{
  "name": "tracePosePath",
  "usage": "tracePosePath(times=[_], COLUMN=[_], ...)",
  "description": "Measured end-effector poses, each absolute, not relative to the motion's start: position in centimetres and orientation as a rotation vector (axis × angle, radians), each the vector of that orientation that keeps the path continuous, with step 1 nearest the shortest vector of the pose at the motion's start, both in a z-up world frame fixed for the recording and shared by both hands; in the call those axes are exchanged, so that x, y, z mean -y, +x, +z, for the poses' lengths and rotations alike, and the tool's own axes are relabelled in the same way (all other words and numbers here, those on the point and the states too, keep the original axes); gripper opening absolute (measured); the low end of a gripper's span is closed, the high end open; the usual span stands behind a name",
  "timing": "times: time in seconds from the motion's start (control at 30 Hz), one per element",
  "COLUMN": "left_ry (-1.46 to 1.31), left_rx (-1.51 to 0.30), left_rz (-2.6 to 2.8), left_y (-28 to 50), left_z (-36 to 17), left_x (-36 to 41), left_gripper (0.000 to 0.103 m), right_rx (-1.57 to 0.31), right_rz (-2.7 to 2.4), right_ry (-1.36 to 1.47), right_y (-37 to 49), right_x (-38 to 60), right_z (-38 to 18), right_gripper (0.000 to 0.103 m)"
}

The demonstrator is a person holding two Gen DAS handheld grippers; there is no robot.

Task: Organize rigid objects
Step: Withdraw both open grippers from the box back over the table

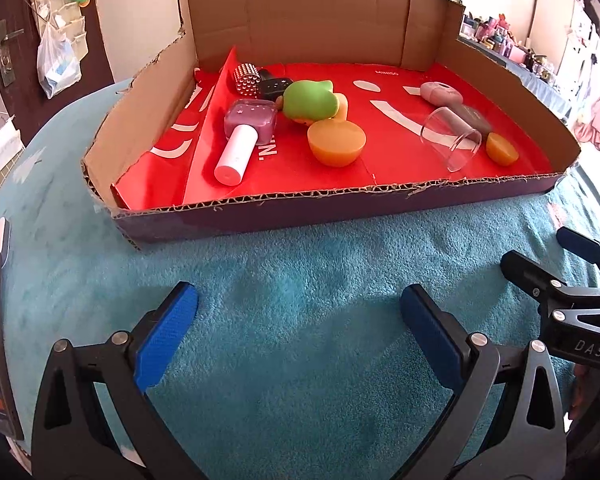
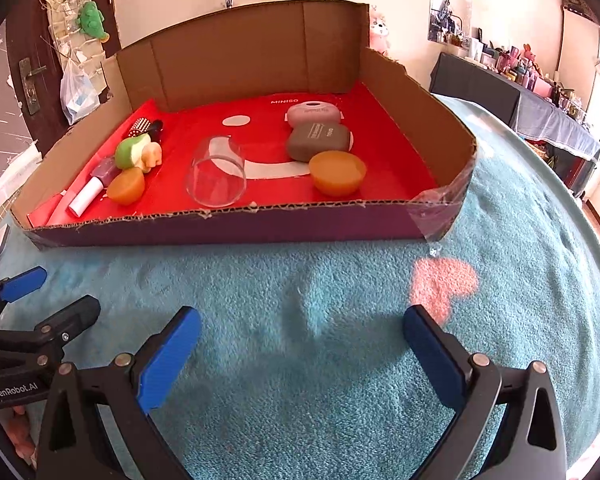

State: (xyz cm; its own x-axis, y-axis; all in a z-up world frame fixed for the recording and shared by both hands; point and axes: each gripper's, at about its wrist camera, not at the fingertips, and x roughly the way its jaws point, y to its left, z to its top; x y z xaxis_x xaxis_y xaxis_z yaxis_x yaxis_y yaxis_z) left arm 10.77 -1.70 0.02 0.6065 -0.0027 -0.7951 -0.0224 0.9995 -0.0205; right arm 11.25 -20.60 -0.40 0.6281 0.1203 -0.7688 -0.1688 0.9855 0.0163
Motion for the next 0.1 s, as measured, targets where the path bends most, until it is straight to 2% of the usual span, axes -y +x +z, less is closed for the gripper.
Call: tracePosePath(times=[0.1], left_ry=[-0.032], left_rx=[-0.919], left_rz=[0.011], left_y=[10.77], left_z=[0.01], left_x=[1.68], left_gripper=[0.103], right_rx=[-0.879], right_rz=[0.159], right_ry=[-0.069], right_y=[11.22], right_x=[20.43], right_z=[-0.48], right_gripper=[0.103])
